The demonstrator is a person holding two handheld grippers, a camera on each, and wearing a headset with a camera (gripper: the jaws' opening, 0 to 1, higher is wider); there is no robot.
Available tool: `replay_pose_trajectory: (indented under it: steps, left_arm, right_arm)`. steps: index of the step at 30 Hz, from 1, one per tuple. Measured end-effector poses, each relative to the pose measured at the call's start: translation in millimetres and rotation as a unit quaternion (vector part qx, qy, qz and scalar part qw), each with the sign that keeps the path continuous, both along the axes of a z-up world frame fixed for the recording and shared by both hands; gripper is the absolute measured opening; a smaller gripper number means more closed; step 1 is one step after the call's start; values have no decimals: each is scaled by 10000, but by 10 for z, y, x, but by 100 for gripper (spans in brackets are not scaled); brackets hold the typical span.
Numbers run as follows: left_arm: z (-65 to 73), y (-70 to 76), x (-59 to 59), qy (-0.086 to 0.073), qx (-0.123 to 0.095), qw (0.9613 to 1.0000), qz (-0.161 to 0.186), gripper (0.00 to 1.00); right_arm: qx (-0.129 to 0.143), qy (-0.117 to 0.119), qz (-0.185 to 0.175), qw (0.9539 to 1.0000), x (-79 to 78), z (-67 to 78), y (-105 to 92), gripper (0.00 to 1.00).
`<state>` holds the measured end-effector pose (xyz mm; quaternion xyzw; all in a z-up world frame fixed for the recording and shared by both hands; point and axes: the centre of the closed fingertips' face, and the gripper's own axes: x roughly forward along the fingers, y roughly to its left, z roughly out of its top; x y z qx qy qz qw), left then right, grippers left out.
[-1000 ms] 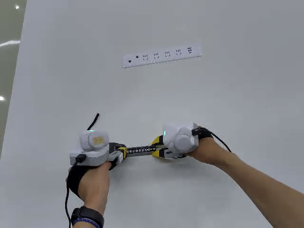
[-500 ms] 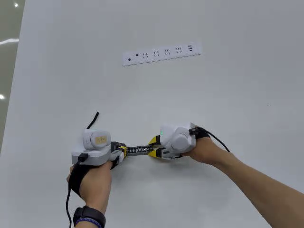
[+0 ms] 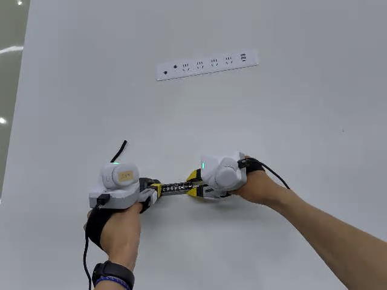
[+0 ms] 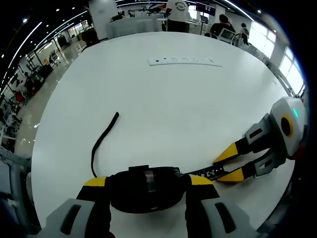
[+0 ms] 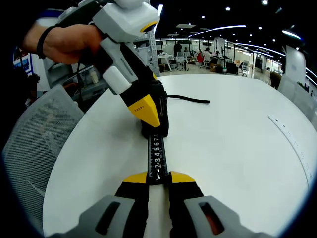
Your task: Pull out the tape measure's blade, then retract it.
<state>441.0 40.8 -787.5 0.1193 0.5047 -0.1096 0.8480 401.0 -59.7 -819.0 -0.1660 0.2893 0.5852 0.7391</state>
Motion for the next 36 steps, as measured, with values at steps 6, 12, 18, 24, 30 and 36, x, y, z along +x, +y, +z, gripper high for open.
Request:
replay_pose_trajectory:
  steps: [6,12,18,24,30,36]
  left_arm:
    - [-3,3,7,-200,113,9997,28,59]
    - [-34,-3,-1,-251,323,9991,-114,61]
    - [-29,-6,7,-321,373,9987,-138,60]
    - [-39,3,-4,-280,605,9973,-314,58]
    - [-26,15,6,-285,554,9978,-245,57]
    - [-20,27,7,-253,367,9989,-172,57]
  right_arm:
    - [123,67,-141,9998,-5,5,-2,14]
    - [123,36,-139,9998,-2,10,5,14]
    - [174,43,-177,9997,-1,4,1,14]
    - [167,8,-125,9998,-4,4,1,14]
    - [190,-21,-129,9997,3,7,40,14]
    - [271,-38,-134,9995,19,9,191,14]
